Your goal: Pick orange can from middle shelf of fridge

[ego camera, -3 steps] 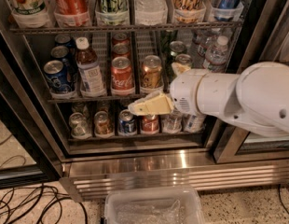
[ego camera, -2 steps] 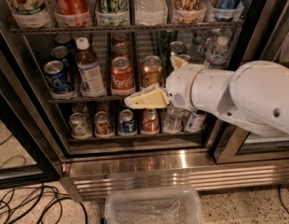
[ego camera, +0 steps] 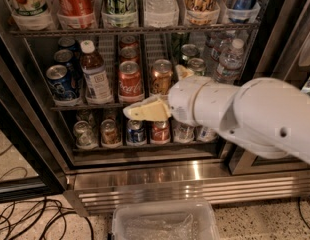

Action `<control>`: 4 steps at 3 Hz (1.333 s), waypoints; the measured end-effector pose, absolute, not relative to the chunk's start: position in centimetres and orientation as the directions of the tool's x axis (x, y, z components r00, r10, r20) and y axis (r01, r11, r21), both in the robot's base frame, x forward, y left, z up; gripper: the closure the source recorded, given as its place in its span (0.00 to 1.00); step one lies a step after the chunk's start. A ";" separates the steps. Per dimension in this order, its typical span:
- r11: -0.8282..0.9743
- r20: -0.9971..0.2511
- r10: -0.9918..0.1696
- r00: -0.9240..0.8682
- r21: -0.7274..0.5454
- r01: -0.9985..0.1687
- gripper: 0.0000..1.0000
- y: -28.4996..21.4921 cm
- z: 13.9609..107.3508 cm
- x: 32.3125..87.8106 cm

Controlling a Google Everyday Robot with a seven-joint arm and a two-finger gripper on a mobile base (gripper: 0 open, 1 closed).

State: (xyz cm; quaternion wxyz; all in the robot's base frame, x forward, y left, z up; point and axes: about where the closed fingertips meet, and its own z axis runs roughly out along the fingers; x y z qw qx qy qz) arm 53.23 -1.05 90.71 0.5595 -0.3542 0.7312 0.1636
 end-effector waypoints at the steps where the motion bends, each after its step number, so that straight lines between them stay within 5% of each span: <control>1: 0.793 -0.961 -0.212 -0.178 -0.063 -0.605 0.00 -2.8 87.5 53.3; 3: 0.914 -0.975 -0.071 -0.208 0.020 -0.405 0.00 -7.1 83.9 51.8; 4: 0.914 -0.976 -0.072 -0.206 0.018 -0.404 0.00 -7.0 84.1 51.9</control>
Offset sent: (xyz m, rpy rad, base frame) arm -0.0414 0.0650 -0.0328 0.3405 -0.1086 -0.3576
